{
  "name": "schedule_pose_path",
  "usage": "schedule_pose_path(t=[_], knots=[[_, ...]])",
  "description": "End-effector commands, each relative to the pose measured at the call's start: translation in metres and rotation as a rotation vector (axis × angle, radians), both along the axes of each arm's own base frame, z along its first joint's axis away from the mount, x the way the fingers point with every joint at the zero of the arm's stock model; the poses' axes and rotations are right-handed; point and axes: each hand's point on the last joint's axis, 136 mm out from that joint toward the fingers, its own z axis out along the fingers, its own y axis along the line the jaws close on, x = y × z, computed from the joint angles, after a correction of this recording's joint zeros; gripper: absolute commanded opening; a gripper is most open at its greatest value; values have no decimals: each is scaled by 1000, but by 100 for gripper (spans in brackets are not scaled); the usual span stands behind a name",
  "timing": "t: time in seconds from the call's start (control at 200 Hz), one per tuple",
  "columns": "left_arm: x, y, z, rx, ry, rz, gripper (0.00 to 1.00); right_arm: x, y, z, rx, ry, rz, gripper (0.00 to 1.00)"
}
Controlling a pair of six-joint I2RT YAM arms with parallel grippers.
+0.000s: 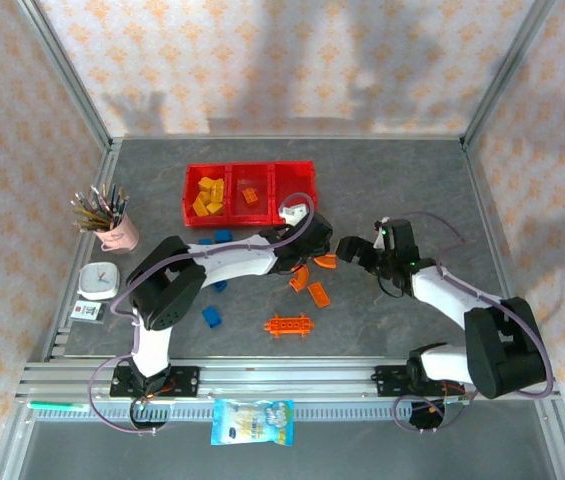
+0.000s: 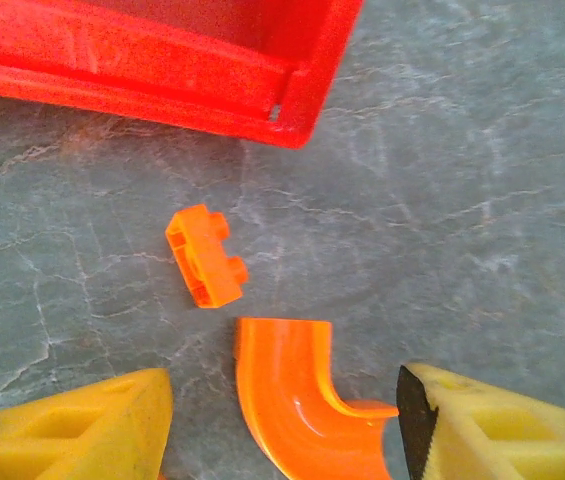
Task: Sort the legos into containers by color
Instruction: Pick up the lego from the center of the table.
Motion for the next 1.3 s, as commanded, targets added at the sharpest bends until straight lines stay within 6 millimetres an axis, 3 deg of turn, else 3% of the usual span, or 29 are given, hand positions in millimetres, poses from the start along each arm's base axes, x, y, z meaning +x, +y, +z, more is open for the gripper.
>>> schedule_pose_path(t=[0.0, 0.561, 0.751, 1.001, 1.296], knots=[[11, 11, -4, 62, -24, 90, 61, 11, 3, 11, 5, -43, 20, 100], [43, 21, -42, 172, -12, 141, 46, 16, 4, 10, 2, -42, 21, 100], [46, 25, -44, 179, -17, 148, 37, 17, 4, 10, 3, -44, 22, 100], [42, 33, -40, 188, -28, 146, 17, 16, 7, 11, 10, -45, 39, 100], [18, 36, -8, 94, -32, 74, 14, 18, 14, 29, 11, -71, 95, 100]])
